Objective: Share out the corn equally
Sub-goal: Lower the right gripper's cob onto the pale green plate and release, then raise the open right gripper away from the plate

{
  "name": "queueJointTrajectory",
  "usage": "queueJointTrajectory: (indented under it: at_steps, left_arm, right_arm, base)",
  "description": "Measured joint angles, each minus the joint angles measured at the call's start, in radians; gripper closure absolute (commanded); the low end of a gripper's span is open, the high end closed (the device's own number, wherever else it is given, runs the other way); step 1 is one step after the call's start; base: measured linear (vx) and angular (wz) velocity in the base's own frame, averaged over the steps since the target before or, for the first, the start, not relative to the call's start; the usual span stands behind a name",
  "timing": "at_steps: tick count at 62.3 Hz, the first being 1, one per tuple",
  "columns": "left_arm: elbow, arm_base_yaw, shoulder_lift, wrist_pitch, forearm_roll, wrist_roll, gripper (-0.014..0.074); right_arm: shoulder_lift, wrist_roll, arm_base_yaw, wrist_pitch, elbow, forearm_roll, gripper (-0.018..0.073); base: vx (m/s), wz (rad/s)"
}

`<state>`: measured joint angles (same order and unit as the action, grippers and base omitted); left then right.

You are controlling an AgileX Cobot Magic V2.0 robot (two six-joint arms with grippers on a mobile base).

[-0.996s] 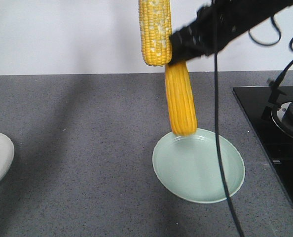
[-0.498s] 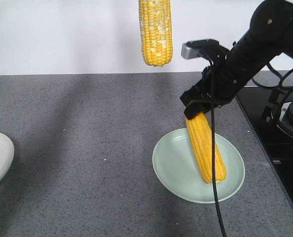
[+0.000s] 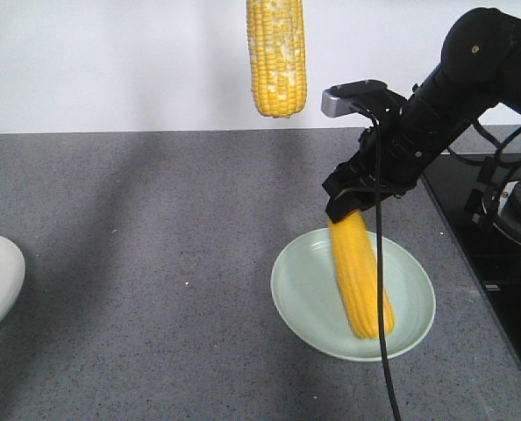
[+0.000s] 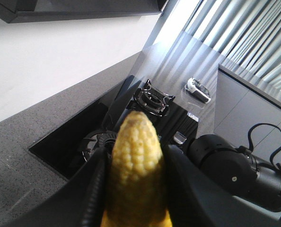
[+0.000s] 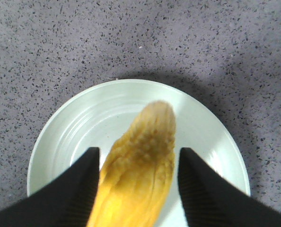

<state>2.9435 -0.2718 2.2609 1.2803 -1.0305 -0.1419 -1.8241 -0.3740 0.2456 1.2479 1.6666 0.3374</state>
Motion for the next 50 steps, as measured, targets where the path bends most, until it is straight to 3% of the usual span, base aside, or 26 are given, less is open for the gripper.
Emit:
queueJointTrajectory:
  at_steps: [17,29,39,50]
  left_arm:
    - [0.000,0.000,0.000,0.000,0.000,0.000,0.0603]
    - [0.000,0.000,0.000,0.000,0.000,0.000,0.0603]
    - [0.000,0.000,0.000,0.000,0.000,0.000,0.0603]
    - [0.000,0.000,0.000,0.000,0.000,0.000,0.0603]
  right_arm:
    - [0.004,0.010,0.000,-0.002,0.000,0.000,0.0137]
    - [0.072,0.007,0.000,-0.003,0.000,-0.012,0.0339]
    - [0.176,0.004,0.000,-0.001,0.000,-0.055,0.0566]
    - [0.323,0.004,0.000,-0.022,0.000,-0.088,0.0568]
  base:
    - [0.00,0.00]
    - [0.00,0.00]
    - [0.00,0.00]
    - [0.00,0.00]
